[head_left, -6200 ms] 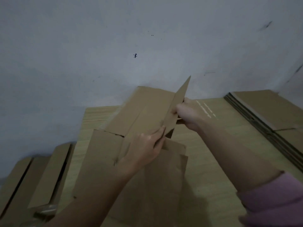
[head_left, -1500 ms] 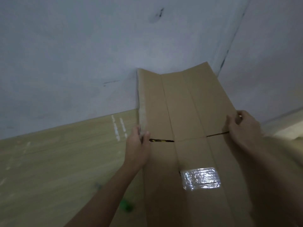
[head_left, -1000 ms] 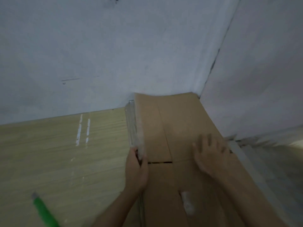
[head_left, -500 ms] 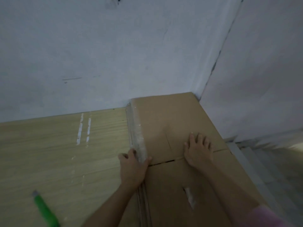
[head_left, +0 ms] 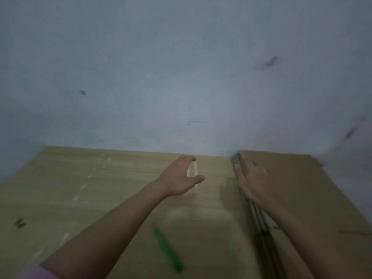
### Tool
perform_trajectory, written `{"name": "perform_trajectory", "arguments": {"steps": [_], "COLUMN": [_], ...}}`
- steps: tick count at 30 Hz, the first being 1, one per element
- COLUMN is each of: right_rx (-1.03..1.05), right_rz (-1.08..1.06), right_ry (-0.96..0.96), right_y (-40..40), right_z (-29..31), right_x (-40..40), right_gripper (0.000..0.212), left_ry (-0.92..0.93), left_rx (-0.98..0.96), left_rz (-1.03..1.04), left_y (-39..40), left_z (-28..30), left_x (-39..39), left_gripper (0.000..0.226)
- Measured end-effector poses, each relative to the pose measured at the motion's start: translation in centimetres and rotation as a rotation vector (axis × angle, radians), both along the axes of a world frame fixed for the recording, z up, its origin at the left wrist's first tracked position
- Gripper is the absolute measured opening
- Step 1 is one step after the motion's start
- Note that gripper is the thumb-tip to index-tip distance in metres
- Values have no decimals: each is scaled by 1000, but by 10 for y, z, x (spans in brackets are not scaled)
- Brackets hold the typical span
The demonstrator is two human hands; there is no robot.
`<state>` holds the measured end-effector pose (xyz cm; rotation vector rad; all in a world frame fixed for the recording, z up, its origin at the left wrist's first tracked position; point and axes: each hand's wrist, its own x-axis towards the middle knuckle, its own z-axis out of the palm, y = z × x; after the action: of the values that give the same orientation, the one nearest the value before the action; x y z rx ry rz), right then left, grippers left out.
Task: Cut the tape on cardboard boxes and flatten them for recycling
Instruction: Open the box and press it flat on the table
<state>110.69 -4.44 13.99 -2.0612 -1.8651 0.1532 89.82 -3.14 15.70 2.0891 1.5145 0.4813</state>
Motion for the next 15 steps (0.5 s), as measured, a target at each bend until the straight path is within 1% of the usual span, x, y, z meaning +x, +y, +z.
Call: {"name": "perform_trajectory", "arguments": {"steps": [1, 3, 4, 9, 15], "right_rx": [44, 98, 125, 186, 176], "right_rz": [25, 81, 115, 254, 388], "right_ry": [21, 25, 19, 67, 113], "right_y": [1, 3, 3, 7, -4], "right_z": [10, 31, 40, 65, 59], "right_x": [-27, -85, -114, -260, -403], "right_gripper": [62, 48, 46, 48, 46], "left_ry": [-9, -20, -13, 44, 94], "left_rx": [22, 74, 97, 174, 151], "left_rz": [8, 37, 53, 175, 337], "left_y": [-2, -9, -13, -41, -78], "left_z": [11, 30, 38, 61, 62], "left_x": [-27, -84, -113, -256, -403], "left_gripper": [65, 64, 64, 61, 61]}}
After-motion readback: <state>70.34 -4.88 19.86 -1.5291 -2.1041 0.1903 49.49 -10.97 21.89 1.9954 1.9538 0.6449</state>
